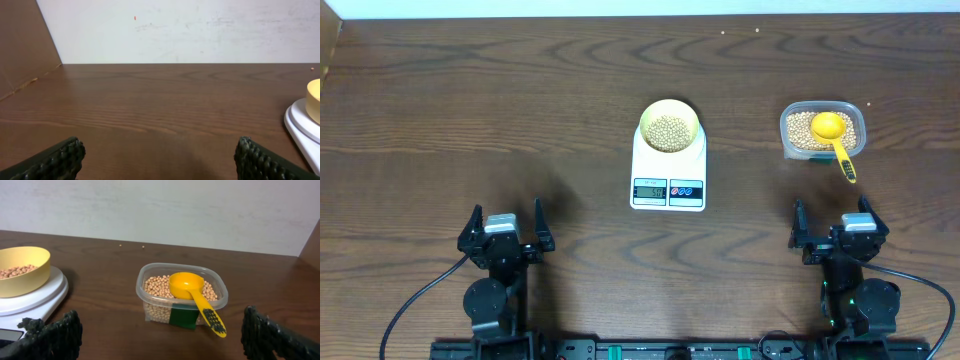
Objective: Scoop item into bowl and weigh 50g on scale
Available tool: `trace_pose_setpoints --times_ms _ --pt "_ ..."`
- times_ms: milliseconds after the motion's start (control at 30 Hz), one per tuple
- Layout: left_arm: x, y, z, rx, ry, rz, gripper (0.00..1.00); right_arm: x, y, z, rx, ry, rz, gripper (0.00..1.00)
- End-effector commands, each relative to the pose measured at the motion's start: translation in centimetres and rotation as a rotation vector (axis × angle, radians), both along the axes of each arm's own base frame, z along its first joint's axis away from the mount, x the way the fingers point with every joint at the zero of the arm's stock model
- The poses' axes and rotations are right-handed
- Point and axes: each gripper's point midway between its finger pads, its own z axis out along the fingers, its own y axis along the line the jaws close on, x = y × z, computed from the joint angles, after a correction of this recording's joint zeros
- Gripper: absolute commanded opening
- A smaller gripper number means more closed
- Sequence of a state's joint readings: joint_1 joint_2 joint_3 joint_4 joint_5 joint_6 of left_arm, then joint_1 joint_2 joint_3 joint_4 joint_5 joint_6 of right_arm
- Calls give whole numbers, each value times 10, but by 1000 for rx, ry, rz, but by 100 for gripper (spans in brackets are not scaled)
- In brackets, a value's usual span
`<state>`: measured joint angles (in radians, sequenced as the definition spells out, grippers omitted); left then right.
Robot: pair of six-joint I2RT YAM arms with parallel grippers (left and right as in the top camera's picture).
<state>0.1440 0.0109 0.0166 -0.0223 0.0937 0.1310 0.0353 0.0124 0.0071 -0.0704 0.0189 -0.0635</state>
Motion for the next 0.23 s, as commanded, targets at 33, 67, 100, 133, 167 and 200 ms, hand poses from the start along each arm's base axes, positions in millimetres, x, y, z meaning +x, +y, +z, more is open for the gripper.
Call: trace_pose_setpoints --times_ms 33,67,100,133,167,200 --pt "-1 1 -14 -1 44 6 98 0 1 -1 -10 1 2 99" --pt "-1 1 -14 -1 44 6 98 0 1 -1 -10 1 2 99" --pt "-1 1 -14 -1 44 6 97 0 1 -1 -10 1 2 99" --pt "-1 1 -14 -1 44 6 97 0 1 -1 -10 1 2 99" --pt "-1 1 -14 -1 44 6 98 0 1 -1 -10 1 2 99" --pt "-1 1 -14 -1 44 6 98 0 1 -1 -10 1 2 99"
